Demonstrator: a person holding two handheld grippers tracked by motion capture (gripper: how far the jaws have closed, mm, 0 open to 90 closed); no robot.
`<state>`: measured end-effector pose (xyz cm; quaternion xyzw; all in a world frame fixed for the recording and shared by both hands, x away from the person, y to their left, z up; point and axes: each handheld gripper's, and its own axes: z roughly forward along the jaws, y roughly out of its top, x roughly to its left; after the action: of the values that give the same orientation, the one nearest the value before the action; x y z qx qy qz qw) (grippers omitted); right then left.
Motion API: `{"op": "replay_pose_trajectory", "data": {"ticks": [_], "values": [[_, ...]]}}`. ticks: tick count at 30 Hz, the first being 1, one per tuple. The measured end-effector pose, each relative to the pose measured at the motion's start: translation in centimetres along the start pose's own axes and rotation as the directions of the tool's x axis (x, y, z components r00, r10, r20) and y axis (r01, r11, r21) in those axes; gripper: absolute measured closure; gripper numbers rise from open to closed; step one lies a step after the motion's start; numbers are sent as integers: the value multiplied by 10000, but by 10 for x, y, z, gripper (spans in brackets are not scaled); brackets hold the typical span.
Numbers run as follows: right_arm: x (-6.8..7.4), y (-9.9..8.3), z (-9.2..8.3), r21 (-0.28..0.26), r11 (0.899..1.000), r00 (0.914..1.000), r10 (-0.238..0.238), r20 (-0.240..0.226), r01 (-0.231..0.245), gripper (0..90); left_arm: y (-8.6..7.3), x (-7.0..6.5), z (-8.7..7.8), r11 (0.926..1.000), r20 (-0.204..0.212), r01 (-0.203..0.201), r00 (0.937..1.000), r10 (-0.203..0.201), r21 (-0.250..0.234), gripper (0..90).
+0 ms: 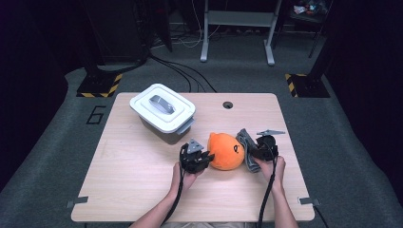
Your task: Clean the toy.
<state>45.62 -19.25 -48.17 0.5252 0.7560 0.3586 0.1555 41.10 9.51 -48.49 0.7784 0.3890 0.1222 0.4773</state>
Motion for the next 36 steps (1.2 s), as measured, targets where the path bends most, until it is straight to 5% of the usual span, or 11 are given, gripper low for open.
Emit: {"op": "replay_pose_trajectory", "data": {"ticks": [9, 17, 25, 31, 36], "values": [[5, 12, -38, -1253, 9919, 9992, 150, -367, -195, 690, 0, -1, 0, 10000, -32, 93, 10000, -93, -34, 741], [46, 31, -62, -2101, 9756, 9909, -865, -1030, 633, 690, 2, -1, 0, 10000, -66, 81, 9999, -81, -7, 741], [94, 39, -36, -1491, 9713, 9741, -2017, -1021, 1855, 687, 2, -2, 0, 10000, -42, 95, 9999, -95, 15, 741], [105, 37, -19, -1123, 9617, 9671, -2537, -188, 2501, 687, 3, -2, 1, 9999, -100, 132, 9999, -132, -5, 739], [106, 36, -19, -1158, 9557, 9621, -2726, -5, 2707, 688, 3, -1, 1, 9997, -146, 216, 9997, -215, 60, 740]]}}
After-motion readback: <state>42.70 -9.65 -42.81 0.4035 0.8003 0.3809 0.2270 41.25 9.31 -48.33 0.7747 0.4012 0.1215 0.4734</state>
